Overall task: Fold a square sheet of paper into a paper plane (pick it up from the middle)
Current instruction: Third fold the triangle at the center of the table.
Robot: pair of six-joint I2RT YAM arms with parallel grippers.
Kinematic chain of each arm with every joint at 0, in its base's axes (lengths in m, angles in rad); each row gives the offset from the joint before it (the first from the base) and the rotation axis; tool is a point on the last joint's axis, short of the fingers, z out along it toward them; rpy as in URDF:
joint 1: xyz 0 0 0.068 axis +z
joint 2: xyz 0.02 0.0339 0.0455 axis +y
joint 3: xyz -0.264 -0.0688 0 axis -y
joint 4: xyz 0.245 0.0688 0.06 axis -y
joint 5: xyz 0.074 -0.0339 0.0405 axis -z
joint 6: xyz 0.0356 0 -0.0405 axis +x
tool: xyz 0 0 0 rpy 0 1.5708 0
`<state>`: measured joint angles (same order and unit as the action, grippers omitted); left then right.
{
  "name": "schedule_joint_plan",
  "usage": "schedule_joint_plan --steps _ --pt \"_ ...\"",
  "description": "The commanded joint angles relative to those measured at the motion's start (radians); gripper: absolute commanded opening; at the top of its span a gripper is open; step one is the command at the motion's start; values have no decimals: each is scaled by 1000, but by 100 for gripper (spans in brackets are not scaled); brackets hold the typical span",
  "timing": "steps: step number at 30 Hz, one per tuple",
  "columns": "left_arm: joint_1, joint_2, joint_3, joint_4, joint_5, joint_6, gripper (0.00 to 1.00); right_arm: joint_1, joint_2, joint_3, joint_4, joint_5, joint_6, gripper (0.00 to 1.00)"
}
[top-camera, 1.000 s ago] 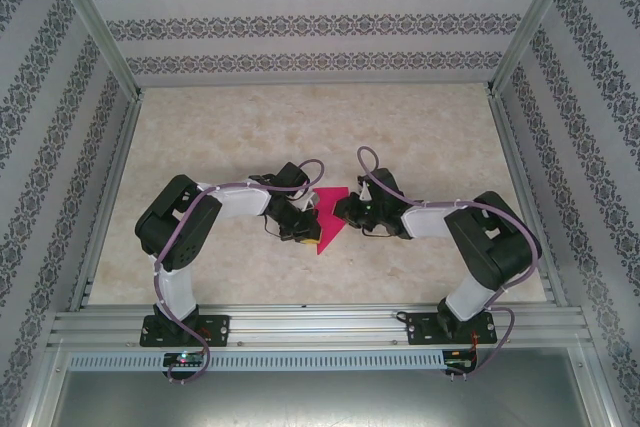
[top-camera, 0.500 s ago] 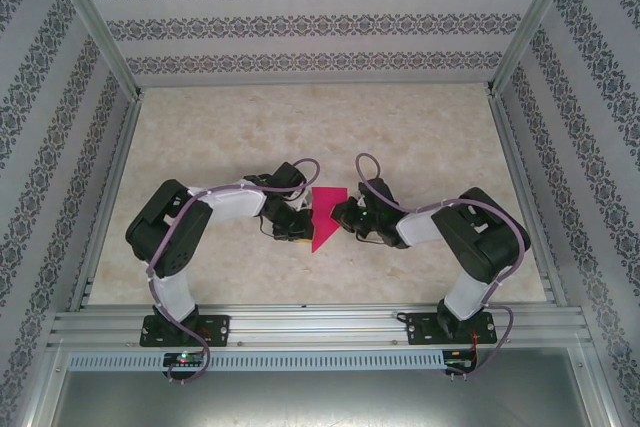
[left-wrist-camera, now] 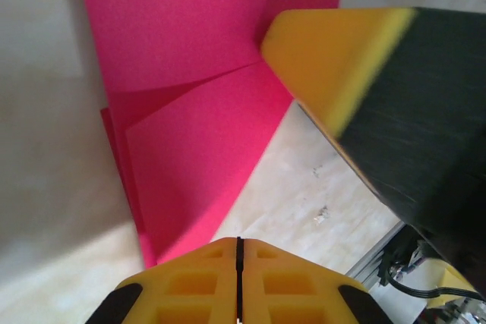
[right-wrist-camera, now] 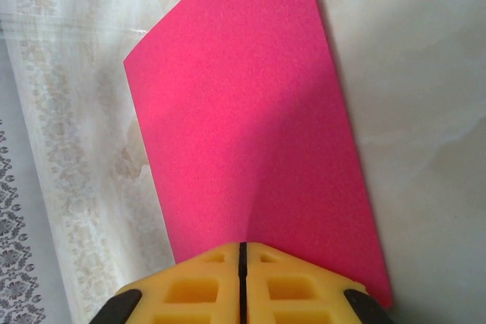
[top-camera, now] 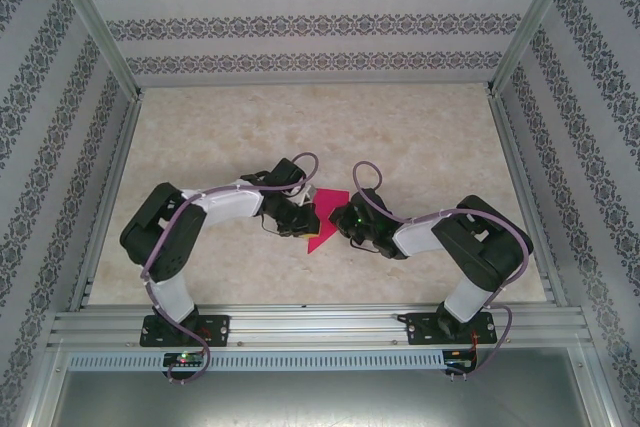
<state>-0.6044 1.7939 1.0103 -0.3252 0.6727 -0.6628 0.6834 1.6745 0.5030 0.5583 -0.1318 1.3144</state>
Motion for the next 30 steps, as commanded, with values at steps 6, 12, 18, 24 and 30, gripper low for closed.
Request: schedule_joint_plan --steps 6,12,18,24,30 --pt "3 77 9 -100 -107 30 8 -22 -18 -6 -121 -50 -87 14" --pt "4 88 -14 -153 -174 75 6 -53 -138 38 -191 -115 -247 16" --pt "2 91 -8 -150 -171 81 6 -10 -79 74 -165 -231 -268 14" --pt "3 93 -8 -157 -175 82 5 -3 21 57 -77 -191 -214 10" --pt "3 100 -5 -172 -189 88 5 -72 41 10 -52 -189 -213 10"
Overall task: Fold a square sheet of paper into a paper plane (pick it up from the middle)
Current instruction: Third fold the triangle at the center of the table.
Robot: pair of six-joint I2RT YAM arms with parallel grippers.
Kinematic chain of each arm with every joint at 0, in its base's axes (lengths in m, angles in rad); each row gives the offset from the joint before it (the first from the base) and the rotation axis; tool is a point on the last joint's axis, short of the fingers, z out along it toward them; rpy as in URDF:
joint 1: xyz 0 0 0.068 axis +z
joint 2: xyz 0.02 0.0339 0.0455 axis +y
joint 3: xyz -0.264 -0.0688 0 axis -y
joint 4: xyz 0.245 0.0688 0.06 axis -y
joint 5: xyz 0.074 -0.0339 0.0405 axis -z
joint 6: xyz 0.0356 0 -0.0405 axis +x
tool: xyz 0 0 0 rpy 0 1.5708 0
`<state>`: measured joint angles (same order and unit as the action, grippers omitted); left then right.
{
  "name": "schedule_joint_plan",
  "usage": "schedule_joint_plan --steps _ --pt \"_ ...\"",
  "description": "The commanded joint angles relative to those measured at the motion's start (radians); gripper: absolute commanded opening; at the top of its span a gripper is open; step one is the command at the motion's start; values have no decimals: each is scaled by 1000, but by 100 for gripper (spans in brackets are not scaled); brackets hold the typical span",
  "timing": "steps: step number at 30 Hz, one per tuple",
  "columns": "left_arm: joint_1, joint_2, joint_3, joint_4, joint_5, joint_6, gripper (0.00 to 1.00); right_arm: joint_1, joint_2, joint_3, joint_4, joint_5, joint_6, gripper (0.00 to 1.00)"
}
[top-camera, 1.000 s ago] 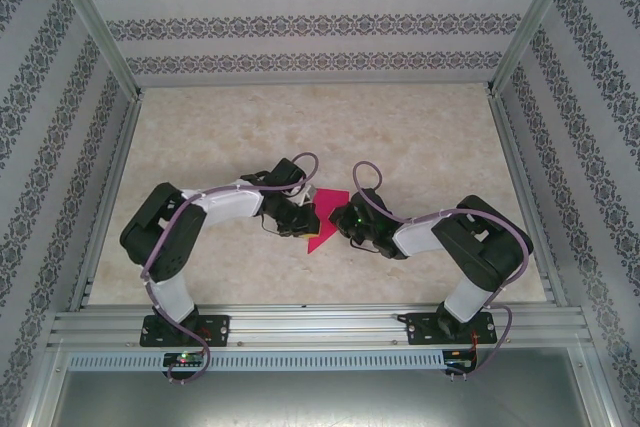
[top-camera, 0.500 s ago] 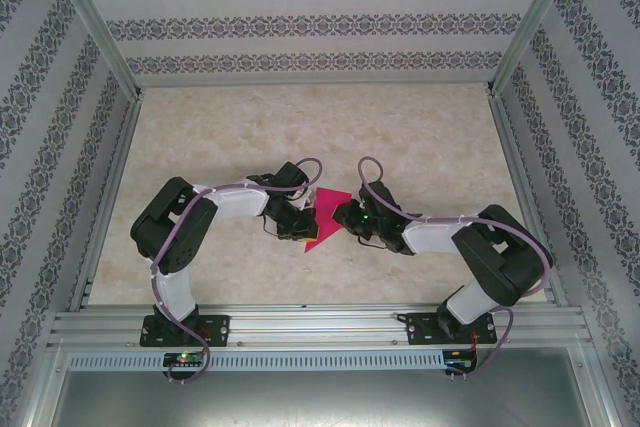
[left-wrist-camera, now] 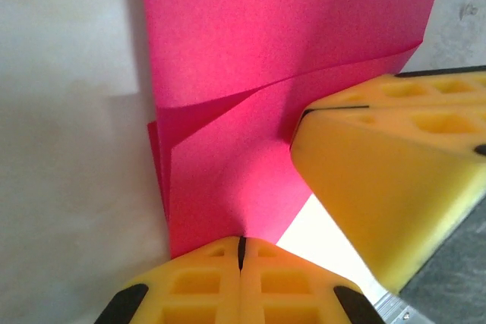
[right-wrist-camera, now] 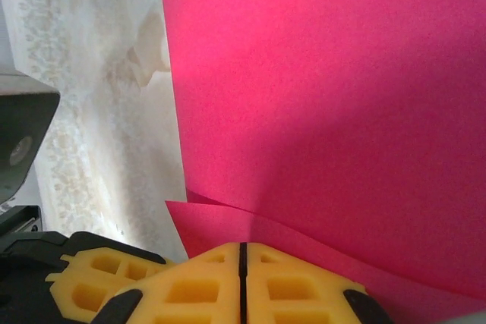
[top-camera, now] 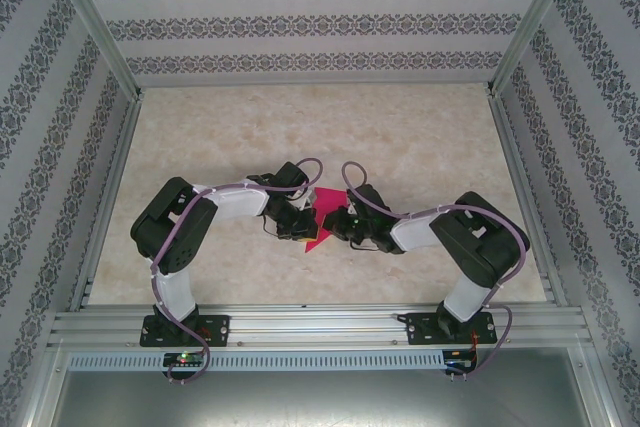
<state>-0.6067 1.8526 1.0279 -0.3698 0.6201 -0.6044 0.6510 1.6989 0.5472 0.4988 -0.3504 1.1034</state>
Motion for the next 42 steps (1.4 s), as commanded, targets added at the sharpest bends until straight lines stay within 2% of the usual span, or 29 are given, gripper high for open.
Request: schedule_joint_plan --steps 1,4,10,17,23,29,35,42 --pt "5 43 -23 -127 -136 30 5 -56 7 -44 0 34 -8 10" --pt "5 44 -23 -129 -137 32 4 -113 -17 -72 -15 38 -31 11" --pt "4 43 -23 -132 -138 37 4 -196 -69 -79 -22 -31 -76 13" --pt "5 39 -24 -123 -122 38 5 -114 -136 -17 -55 -45 -108 13" --pt "5 29 -24 -120 -113 37 5 -43 -39 24 -22 -41 -76 12" --pt "5 5 -16 -118 -88 32 6 -37 50 23 -2 -42 -54 9" --pt "5 -84 32 -135 -43 4 6 -40 78 -6 18 -37 -44 6" --pt "5 -90 16 25 87 -122 6 -39 67 -23 30 -23 -20 6"
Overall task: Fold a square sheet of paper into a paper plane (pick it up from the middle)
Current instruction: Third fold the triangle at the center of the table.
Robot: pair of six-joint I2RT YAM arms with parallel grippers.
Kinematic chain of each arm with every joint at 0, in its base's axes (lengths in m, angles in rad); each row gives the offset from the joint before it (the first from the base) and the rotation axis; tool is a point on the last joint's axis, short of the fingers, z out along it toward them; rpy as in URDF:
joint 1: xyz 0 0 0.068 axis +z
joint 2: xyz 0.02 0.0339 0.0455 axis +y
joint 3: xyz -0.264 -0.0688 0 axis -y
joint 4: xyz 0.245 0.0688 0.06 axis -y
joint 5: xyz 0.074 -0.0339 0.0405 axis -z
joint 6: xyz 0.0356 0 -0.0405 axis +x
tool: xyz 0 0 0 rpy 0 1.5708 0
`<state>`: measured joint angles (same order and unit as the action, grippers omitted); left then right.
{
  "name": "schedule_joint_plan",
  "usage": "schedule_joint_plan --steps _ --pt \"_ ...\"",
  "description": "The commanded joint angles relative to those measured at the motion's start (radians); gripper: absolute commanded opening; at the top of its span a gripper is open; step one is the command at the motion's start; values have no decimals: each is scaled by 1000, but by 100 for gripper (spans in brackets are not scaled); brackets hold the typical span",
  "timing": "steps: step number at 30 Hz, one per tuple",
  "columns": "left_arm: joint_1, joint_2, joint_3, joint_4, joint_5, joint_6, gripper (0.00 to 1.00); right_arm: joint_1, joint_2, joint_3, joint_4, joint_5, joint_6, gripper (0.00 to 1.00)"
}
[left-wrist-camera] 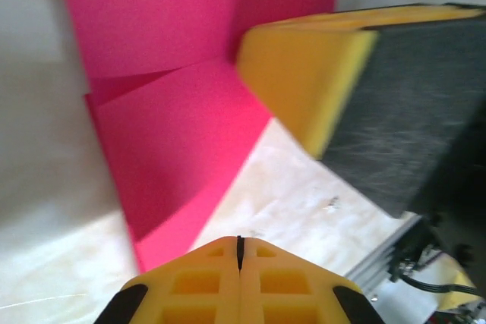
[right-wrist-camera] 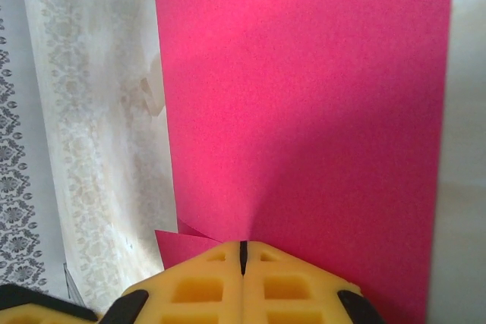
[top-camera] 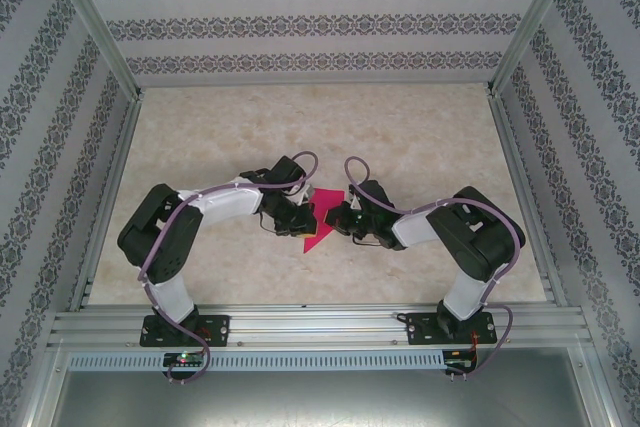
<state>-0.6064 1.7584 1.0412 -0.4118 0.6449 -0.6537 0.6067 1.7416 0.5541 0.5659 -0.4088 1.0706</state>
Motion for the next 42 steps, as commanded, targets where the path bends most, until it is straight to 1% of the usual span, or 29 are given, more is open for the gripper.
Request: schedule_joint_plan --steps 1,5,8,14,18,21,25,31,35,42 --pt "5 14 0 82 70 -84 6 6 24 -32 -34 38 17 6" --pt "4 63 -34 197 123 -140 7 7 23 -40 -35 42 22 6" --pt "2 92 -35 220 153 -140 9 4 28 -40 -39 42 25 6" --pt "2 124 -52 134 128 -75 10 -4 24 -43 -45 47 25 6" --pt "2 135 -76 61 76 -41 11 -13 15 -43 -65 50 17 6" --pt "2 136 -88 12 82 -9 11 -23 7 -46 -84 56 11 7" --pt "3 120 -104 -47 51 22 11 -35 -2 -45 -102 55 -1 7" --pt "3 82 -142 -26 56 4 9 -45 0 -46 -110 51 -13 8" --pt "13 35 -164 20 73 -15 9 -46 5 -44 -119 48 -23 8" --pt "36 -15 -184 67 93 -29 10 -45 18 -40 -124 45 -29 8"
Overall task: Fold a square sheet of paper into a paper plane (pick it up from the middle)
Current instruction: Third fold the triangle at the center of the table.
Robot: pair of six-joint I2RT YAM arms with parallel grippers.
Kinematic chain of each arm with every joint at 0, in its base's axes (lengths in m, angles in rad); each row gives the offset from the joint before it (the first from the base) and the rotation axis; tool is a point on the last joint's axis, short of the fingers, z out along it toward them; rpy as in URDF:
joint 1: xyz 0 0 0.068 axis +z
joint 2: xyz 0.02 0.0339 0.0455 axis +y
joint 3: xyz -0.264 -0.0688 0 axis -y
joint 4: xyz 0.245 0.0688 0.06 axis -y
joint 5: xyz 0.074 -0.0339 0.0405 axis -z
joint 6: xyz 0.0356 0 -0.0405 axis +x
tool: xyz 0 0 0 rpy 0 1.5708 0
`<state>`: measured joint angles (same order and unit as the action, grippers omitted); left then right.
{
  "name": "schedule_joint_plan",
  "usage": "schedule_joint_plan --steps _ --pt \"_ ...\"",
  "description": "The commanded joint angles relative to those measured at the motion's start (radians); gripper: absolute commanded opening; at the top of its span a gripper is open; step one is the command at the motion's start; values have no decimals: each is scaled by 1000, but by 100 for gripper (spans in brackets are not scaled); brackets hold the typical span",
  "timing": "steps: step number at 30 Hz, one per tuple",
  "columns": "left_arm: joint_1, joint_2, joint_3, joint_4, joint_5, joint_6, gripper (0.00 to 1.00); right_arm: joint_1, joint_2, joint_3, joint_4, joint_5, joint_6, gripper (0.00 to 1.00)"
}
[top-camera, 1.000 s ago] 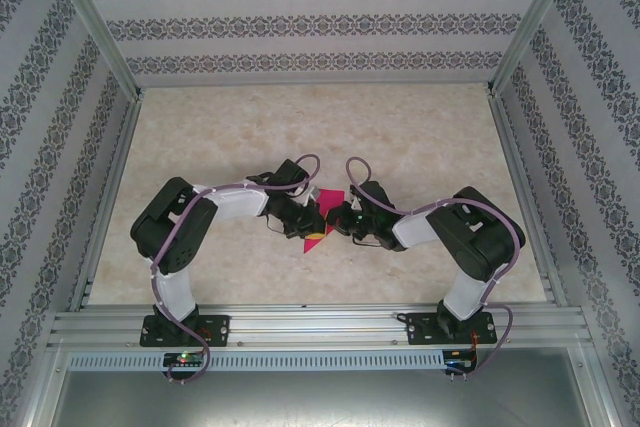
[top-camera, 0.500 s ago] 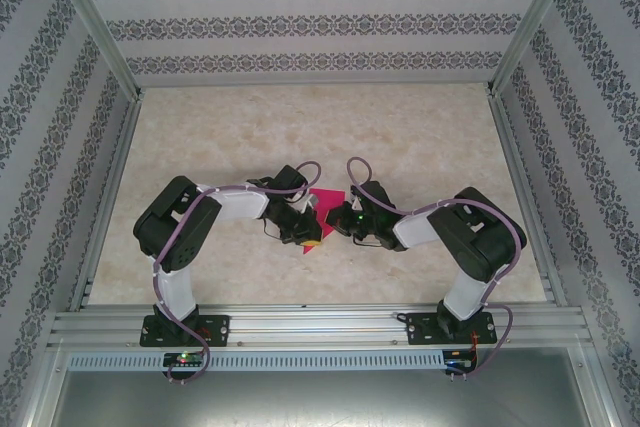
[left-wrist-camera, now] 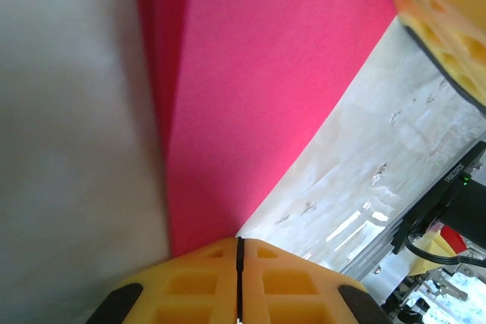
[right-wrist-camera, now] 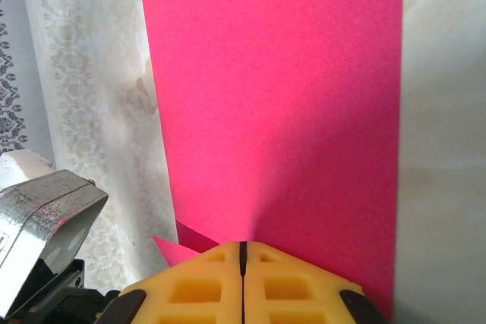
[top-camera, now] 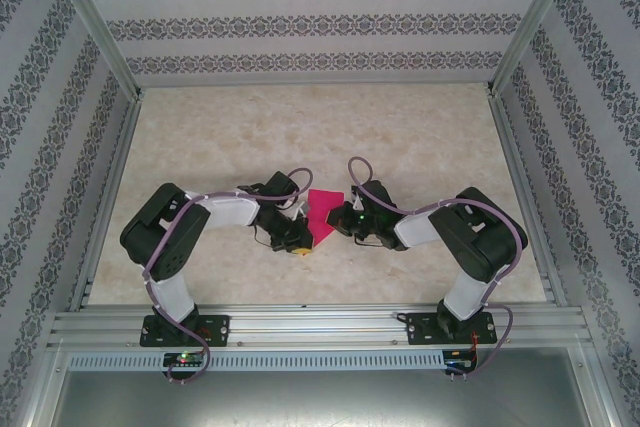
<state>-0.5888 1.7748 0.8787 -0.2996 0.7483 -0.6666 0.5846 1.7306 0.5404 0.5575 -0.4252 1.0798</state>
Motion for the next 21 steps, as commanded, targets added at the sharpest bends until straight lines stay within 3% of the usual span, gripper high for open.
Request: schedule_joint_plan --steps 1,21 --pt "18 -37 -27 -34 -5 -20 10 -23 31 -26 -115 59 -37 8" --pt "59 -45 -176 -5 10 -134 6 -22 40 -8 -125 54 -45 15"
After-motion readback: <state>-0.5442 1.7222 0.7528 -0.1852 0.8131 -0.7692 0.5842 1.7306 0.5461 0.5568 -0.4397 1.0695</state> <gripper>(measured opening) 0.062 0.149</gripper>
